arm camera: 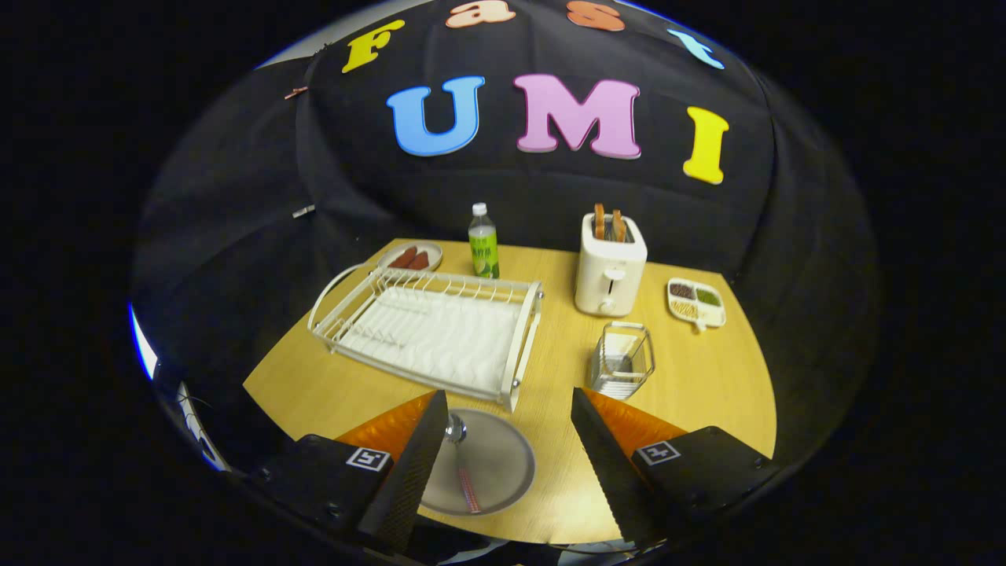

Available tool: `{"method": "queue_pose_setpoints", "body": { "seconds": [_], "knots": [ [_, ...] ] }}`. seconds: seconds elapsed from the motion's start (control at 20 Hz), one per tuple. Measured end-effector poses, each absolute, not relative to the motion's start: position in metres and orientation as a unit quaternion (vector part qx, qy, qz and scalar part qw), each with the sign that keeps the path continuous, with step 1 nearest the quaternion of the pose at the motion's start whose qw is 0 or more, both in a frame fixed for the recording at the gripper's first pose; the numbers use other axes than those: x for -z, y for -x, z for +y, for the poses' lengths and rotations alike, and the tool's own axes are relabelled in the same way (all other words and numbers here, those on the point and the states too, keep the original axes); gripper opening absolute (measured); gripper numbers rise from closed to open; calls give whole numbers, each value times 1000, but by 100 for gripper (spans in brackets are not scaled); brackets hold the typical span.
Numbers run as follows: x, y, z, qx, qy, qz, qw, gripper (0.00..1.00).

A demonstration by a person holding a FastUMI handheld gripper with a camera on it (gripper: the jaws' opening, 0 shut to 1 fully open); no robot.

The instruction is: Take the plate from the dish rack, then take the spoon from the basket and place it into the plate.

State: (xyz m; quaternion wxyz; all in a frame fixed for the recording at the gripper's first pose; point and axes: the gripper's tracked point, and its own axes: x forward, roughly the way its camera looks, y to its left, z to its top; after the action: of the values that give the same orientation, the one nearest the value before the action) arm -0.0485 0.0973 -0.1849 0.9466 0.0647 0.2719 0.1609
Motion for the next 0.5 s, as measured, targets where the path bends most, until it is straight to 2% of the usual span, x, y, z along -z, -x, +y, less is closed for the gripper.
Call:
{"method": "queue_pose_setpoints", "body": {
  "seconds": [0.25,0.5],
  "knots": [
    [73,16,49,-108,-36,163,980,97],
    [-3,12,19,-62,-16,81,995,95]
  ]
}}
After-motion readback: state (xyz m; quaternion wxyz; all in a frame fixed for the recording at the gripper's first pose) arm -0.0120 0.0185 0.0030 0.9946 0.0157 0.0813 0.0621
